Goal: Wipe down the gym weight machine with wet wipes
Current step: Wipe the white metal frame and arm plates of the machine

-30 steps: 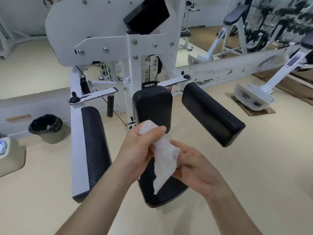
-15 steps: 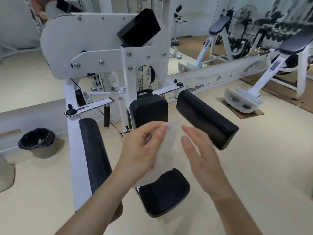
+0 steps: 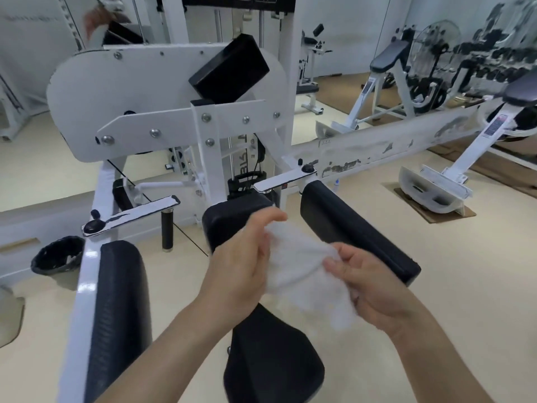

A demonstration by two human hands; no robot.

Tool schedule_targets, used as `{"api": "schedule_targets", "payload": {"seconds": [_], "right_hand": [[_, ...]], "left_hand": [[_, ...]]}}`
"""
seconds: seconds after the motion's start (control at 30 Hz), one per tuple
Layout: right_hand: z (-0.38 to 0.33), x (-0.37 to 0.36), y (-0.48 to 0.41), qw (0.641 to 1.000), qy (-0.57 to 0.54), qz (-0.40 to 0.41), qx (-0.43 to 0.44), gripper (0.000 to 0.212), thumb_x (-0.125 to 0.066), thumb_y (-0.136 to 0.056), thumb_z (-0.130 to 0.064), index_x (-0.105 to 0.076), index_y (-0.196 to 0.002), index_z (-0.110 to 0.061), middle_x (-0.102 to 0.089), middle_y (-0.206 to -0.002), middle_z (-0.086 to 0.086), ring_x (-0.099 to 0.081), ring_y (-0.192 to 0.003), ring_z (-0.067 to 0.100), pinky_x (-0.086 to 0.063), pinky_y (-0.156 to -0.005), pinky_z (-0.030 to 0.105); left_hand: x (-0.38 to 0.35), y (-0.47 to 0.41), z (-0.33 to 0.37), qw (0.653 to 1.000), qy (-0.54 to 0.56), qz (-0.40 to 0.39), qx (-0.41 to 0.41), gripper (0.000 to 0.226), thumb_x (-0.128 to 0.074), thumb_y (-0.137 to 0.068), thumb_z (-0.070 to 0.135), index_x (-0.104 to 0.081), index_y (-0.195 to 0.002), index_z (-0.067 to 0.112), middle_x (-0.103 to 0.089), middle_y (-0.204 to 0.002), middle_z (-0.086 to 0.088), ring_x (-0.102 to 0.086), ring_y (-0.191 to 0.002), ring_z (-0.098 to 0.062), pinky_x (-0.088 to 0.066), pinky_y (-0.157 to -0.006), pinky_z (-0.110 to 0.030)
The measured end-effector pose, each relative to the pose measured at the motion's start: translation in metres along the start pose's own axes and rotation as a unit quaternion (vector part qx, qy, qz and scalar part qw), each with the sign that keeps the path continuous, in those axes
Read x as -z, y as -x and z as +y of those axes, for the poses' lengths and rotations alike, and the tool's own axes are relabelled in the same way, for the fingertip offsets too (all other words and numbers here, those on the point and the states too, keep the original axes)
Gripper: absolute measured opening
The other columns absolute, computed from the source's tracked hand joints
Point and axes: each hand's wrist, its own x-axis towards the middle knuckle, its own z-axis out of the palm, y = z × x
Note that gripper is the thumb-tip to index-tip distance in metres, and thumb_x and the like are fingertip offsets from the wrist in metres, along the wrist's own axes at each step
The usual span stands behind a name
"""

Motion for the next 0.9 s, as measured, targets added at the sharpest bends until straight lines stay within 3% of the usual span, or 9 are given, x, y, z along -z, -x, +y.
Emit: {"api": "schedule_targets", "payload": {"seconds": [0.13,0.27,0.37,0.4,0.47,0.6,0.73,0.83,0.9], "right_hand": [[-0.051,0.076,-0.035,0.987,0.122,0.101,0.036,0.014,-0.074,-0.070,-0.032,-0.075,-0.079,-0.020,-0.068,-0.086,0.012,-0.062,-0.070,0.022,-0.049,-0.064,0.031],[-0.078,0.171,-0.072,0.931,0.330,0.158,-0.004,0.009,-0.076,-0.082,-0.026,-0.070,-0.085,-0.020,-0.073,-0.085,0.013,-0.065,-0.072,0.023,-0.047,-0.067,0.032],[-0.073,0.208,-0.097,0.773,0.582,0.251,0.013,0.036,-0.065,-0.089,-0.039,-0.060,-0.123,-0.025,-0.058,-0.119,0.010,-0.058,-0.103,0.025,-0.045,-0.083,0.034],[-0.066,0.209,-0.103,0.747,0.615,0.250,0.034,0.046,-0.057,-0.094,-0.040,-0.051,-0.135,-0.023,-0.050,-0.130,0.010,-0.053,-0.114,0.026,-0.043,-0.091,0.035],[-0.037,0.193,-0.108,0.761,0.625,0.167,0.058,0.051,-0.043,-0.100,-0.038,-0.036,-0.147,-0.016,-0.043,-0.141,0.009,-0.047,-0.124,0.026,-0.041,-0.096,0.034],[0.017,0.162,-0.123,0.725,0.680,0.069,0.079,0.063,-0.037,-0.099,-0.035,-0.027,-0.151,0.000,-0.032,-0.151,0.028,-0.050,-0.129,0.035,-0.053,-0.088,0.036],[0.002,0.165,-0.181,0.756,0.653,0.004,0.044,0.072,-0.035,-0.103,-0.034,0.009,-0.154,-0.007,0.002,-0.161,0.021,-0.019,-0.148,0.032,-0.032,-0.112,0.040],[-0.005,0.179,-0.175,0.795,0.601,-0.056,0.055,0.070,-0.034,-0.103,-0.034,0.010,-0.155,-0.016,0.003,-0.164,0.008,-0.020,-0.148,0.024,-0.033,-0.112,0.038],[-0.005,0.197,-0.135,0.814,0.575,-0.070,0.052,0.066,-0.029,-0.104,-0.043,0.009,-0.156,-0.027,-0.009,-0.164,-0.004,-0.024,-0.146,0.014,-0.032,-0.111,0.031]], "left_hand": [[-0.066,-0.042,-0.002,1.000,0.006,0.015,-0.003,0.038,-0.041,-0.088,0.010,-0.064,-0.100,0.039,-0.058,-0.090,0.016,-0.057,-0.089,-0.007,-0.042,-0.073,-0.012],[-0.150,-0.081,0.008,0.987,0.071,0.000,0.143,0.036,-0.051,-0.094,0.003,-0.075,-0.103,0.028,-0.066,-0.091,0.019,-0.059,-0.093,0.001,-0.046,-0.079,-0.015],[-0.200,-0.100,0.009,0.976,0.049,-0.003,0.210,0.035,-0.048,-0.095,0.007,-0.072,-0.114,0.024,-0.062,-0.094,0.026,-0.055,-0.094,0.011,-0.040,-0.078,-0.002],[-0.213,-0.105,0.005,0.974,0.026,-0.007,0.225,0.035,-0.047,-0.095,0.009,-0.070,-0.117,0.024,-0.060,-0.095,0.026,-0.054,-0.092,0.011,-0.037,-0.078,0.000],[-0.232,-0.107,-0.007,0.969,-0.017,-0.019,0.247,0.034,-0.049,-0.095,0.011,-0.068,-0.121,0.024,-0.059,-0.095,0.021,-0.052,-0.087,0.010,-0.035,-0.076,0.000],[-0.247,-0.098,-0.023,0.960,-0.029,-0.024,0.279,0.039,-0.053,-0.094,0.012,-0.061,-0.128,0.027,-0.050,-0.104,0.021,-0.048,-0.100,0.011,-0.040,-0.087,-0.008],[-0.254,-0.102,-0.025,0.970,-0.024,0.010,0.241,0.046,-0.052,-0.092,0.006,-0.057,-0.132,0.029,-0.047,-0.124,0.018,-0.044,-0.123,-0.003,-0.045,-0.101,-0.036],[-0.259,-0.106,-0.011,0.979,0.009,-0.020,0.205,0.044,-0.048,-0.098,0.008,-0.052,-0.138,0.026,-0.044,-0.136,0.022,-0.038,-0.129,0.007,-0.040,-0.107,-0.027],[-0.264,-0.096,-0.003,0.984,-0.020,-0.064,0.164,0.045,-0.045,-0.101,0.016,-0.042,-0.145,0.025,-0.028,-0.149,0.024,-0.018,-0.133,0.022,-0.023,-0.112,-0.010]]}}
